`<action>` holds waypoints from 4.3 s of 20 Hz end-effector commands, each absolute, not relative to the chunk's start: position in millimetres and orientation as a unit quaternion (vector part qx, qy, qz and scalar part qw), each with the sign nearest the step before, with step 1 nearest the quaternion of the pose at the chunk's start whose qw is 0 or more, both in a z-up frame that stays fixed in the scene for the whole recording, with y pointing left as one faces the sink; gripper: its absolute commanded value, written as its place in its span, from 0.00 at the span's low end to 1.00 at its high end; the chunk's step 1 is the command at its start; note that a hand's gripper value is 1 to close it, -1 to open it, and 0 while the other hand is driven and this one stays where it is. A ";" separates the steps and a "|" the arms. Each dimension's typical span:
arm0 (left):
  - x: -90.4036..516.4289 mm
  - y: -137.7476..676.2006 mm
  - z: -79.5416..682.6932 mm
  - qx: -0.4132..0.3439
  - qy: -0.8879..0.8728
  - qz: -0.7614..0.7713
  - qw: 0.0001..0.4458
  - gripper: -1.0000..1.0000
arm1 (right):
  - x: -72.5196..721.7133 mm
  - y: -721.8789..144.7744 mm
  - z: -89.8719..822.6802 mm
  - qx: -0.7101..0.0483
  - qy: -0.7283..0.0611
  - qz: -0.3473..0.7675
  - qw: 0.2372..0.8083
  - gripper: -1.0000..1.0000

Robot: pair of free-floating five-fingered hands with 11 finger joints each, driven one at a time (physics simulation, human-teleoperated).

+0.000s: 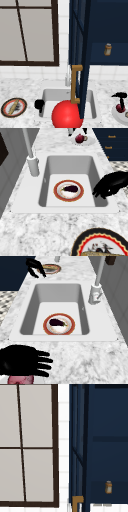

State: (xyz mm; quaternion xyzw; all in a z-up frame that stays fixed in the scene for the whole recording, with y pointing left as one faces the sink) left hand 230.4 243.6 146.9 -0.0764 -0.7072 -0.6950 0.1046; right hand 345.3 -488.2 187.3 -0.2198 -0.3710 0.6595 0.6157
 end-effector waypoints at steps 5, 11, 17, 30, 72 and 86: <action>230.4 243.6 146.9 -0.076 -0.707 -0.695 0.105 0.50 | 345.4 -444.3 186.8 -0.265 -0.332 0.666 0.612 0.00; 230.4 243.6 146.9 -0.076 -0.707 -0.695 0.105 0.50 | 350.0 -404.3 186.4 -0.279 -0.310 0.674 0.610 0.00; 230.4 243.6 146.9 -0.076 -0.707 -0.695 0.105 0.50 | 358.0 -361.2 173.3 -0.282 -0.286 0.682 0.611 0.00; 230.4 243.6 146.9 -0.076 -0.707 -0.695 0.105 0.50 | 365.9 -308.2 166.4 -0.278 -0.303 0.681 0.606 0.00; 230.4 243.6 146.9 -0.076 -0.707 -0.695 0.105 0.50 | 318.9 -27.0 205.5 -0.321 -0.262 0.692 0.591 0.00; 230.4 243.6 146.9 -0.076 -0.707 -0.695 0.105 0.50 | 274.0 29.9 301.1 -0.269 -0.248 0.708 0.604 0.00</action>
